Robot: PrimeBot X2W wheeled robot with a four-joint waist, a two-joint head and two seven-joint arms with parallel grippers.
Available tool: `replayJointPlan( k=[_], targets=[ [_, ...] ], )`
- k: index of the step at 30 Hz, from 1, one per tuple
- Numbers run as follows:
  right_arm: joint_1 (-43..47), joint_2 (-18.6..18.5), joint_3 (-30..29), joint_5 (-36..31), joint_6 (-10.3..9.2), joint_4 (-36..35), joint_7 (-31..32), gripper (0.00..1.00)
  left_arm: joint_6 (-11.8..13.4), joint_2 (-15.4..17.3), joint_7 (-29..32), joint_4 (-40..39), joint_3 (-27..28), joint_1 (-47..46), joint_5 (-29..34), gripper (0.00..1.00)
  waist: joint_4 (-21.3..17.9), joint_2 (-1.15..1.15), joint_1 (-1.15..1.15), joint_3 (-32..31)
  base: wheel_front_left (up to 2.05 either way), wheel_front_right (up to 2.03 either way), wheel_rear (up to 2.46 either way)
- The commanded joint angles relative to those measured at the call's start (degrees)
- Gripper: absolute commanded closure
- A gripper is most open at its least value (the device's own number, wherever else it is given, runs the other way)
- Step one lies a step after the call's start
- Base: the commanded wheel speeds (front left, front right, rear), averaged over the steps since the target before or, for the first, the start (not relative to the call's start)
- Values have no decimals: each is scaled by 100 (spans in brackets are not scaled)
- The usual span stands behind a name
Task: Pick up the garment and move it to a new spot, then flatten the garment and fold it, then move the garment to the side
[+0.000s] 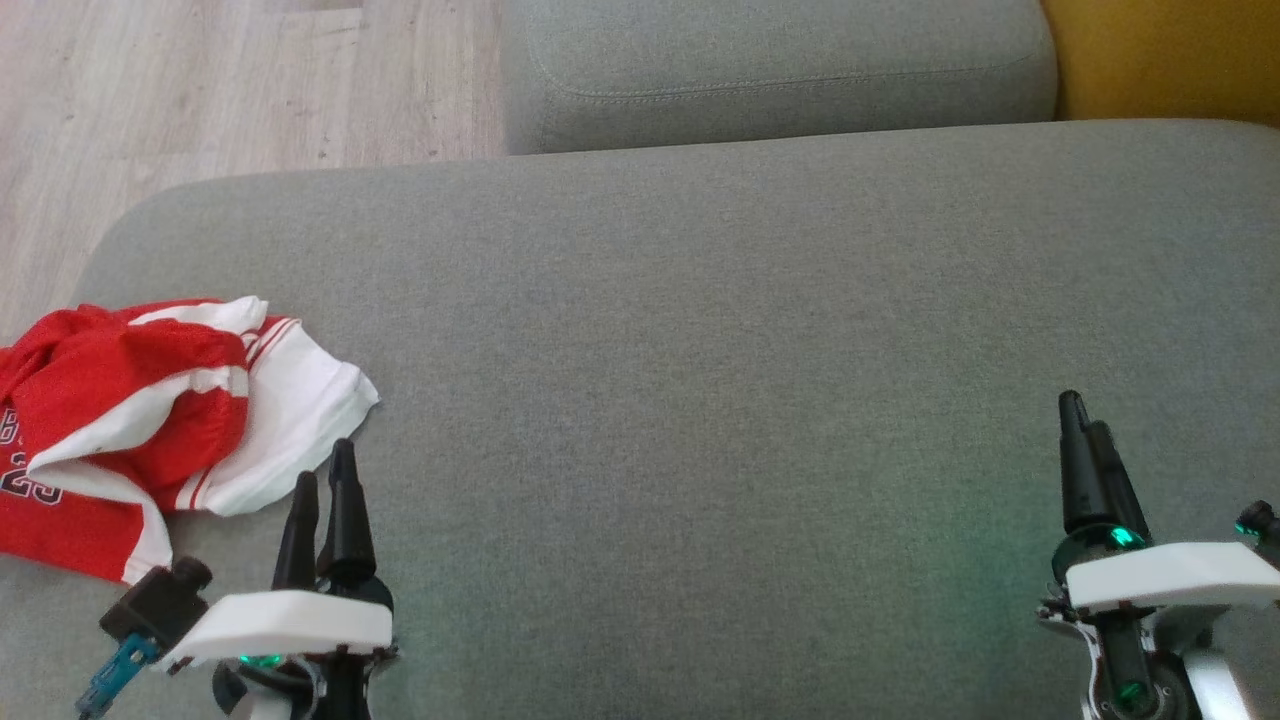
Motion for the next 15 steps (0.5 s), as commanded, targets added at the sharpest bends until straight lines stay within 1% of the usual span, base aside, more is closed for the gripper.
replayJointPlan(
  k=[1, 9, 10, 15],
  targets=[
    [-110, -145, 106, -236, -2, -272, -72, 0, -1, 132, -98, -194, 36, -345, 270, 0, -2, 0, 0, 4, 0, 0, 0],
    [-84, -197, 247, -764, -2, -394, -104, 0, 77, 209, -232, -80, -100, -395, 970, 0, -7, 0, 0, 18, 0, 0, 0],
    [-76, -211, 285, -893, -2, -422, -107, 0, 97, 229, -266, -45, -131, -406, 1128, 0, -8, 0, 0, 19, 0, 0, 0],
    [-48, -226, 358, -1192, -2, -484, -88, 0, 157, 270, -350, 21, -186, -426, 1493, 0, -10, 0, 0, 22, 0, 0, 0]
  ],
)
